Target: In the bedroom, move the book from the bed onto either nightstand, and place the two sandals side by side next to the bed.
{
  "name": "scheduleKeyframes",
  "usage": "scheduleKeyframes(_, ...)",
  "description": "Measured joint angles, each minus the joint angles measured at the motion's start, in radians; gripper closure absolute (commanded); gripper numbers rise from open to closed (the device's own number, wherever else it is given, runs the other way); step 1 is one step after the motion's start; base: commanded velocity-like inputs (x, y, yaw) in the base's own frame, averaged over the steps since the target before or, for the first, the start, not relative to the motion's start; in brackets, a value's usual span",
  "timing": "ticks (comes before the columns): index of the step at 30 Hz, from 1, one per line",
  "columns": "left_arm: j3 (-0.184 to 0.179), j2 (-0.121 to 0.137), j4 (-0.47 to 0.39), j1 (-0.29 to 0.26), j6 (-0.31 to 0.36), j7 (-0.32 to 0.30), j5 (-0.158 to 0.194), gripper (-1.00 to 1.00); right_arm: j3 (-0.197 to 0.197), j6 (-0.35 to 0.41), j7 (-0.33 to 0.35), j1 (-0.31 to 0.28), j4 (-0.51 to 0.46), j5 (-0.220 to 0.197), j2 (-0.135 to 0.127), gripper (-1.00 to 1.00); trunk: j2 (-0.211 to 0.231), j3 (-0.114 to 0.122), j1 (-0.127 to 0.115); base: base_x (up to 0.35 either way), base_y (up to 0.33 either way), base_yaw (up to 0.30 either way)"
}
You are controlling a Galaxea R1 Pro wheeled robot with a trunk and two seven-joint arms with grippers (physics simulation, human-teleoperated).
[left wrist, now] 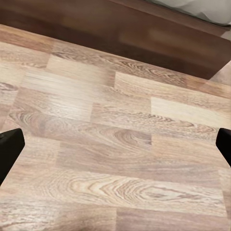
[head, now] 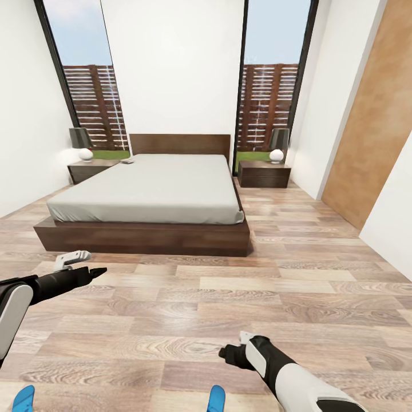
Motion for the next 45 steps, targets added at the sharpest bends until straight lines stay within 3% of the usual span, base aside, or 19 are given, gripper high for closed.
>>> scheduleKeyframes(7,0.000,0.000,0.000,0.000,0.000,0.000,0.000,-1.00,0.000,0.004,-0.004,0.000,-0.002,-0.090,0.000,-1.00,0.000,0.000,0.000,0.000,0.000,0.000)
scheduleKeyframes(13,0.000,0.000,0.000,0.000,0.000,0.000,0.000,-1.00,-0.002,0.006,-0.013,0.000,-0.002,-0.130,0.000,-1.00,0.000,0.000,0.000,0.000,0.000,0.000)
scheduleKeyframes(25,0.000,0.000,0.000,0.000,0.000,0.000,0.000,-1.00,-0.003,0.005,-0.051,0.000,0.006,-0.144,0.000,-1.00,0.000,-0.001,0.000,0.000,0.000,0.000)
scheduleKeyframes(45,0.000,-0.002,0.000,0.000,0.000,-0.001,0.000,-1.00,-0.004,-0.005,-0.056,0.000,0.012,-0.147,0.000,-1.00,0.000,-0.005,0.000,0.000,0.000,0.000)
